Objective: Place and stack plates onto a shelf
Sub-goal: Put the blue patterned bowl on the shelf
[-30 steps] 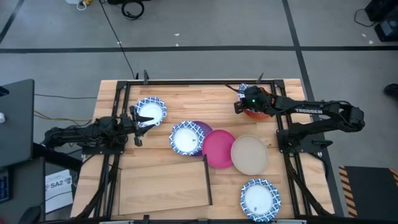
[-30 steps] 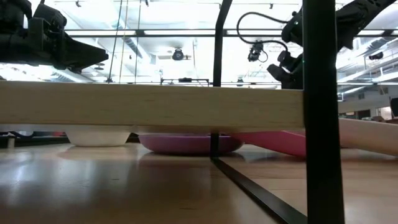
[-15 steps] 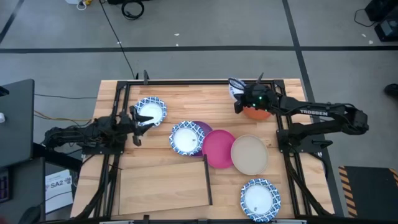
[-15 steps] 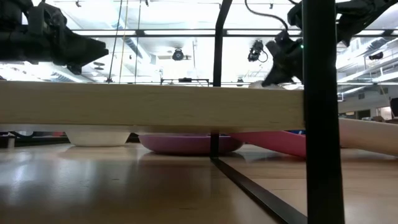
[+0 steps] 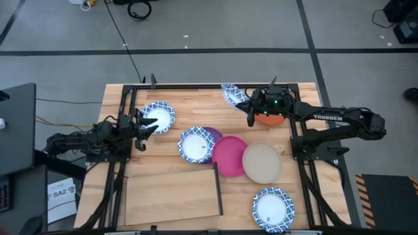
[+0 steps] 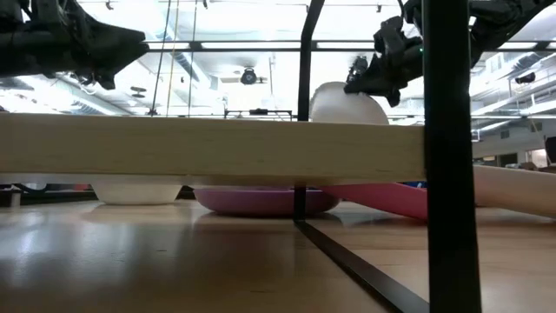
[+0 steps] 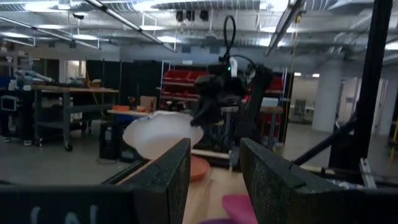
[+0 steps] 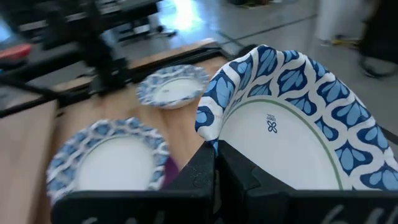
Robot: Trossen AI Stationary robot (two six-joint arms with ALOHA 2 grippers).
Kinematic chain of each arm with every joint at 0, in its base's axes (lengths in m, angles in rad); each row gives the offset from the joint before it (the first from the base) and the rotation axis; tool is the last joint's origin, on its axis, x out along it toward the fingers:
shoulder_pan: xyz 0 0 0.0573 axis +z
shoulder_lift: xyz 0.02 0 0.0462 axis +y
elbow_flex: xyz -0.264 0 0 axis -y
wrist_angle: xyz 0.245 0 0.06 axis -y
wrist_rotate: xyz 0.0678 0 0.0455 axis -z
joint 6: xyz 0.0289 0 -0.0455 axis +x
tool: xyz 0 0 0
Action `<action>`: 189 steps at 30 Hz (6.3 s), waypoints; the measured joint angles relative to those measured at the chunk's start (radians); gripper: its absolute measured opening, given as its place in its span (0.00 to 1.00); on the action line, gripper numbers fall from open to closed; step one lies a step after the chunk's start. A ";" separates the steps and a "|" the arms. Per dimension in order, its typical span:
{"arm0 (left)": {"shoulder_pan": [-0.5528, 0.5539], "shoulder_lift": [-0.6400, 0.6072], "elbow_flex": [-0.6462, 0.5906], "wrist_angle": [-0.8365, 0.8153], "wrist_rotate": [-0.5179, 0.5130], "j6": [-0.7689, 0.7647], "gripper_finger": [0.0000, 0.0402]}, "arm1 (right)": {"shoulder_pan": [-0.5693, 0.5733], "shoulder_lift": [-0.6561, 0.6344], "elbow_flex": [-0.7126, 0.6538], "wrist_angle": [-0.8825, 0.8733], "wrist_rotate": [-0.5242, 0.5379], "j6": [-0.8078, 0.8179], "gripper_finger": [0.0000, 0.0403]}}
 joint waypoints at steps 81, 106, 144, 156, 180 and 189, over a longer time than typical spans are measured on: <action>0.001 1.439 0.977 -0.115 0.174 0.517 0.34 | 0.168 0.000 0.001 0.034 -0.343 -0.167 0.04; 0.001 1.437 0.976 -0.117 0.179 0.518 0.06 | 0.168 0.000 0.001 0.043 -0.323 -0.166 0.10; -0.001 1.434 0.976 -0.117 0.177 0.512 0.06 | 0.055 -0.200 0.001 -0.151 -0.211 -0.164 0.49; -0.059 1.407 0.976 -0.110 0.123 0.518 0.06 | -0.052 -0.351 0.001 -0.311 -0.211 -0.167 0.49; -0.643 1.164 0.976 -0.461 -0.322 0.321 0.06 | -0.071 -0.352 0.001 -0.328 -0.124 -0.162 0.49; -0.802 1.165 0.976 -0.479 -0.375 0.202 0.06 | -0.071 -0.351 0.001 -0.328 -0.124 -0.162 0.49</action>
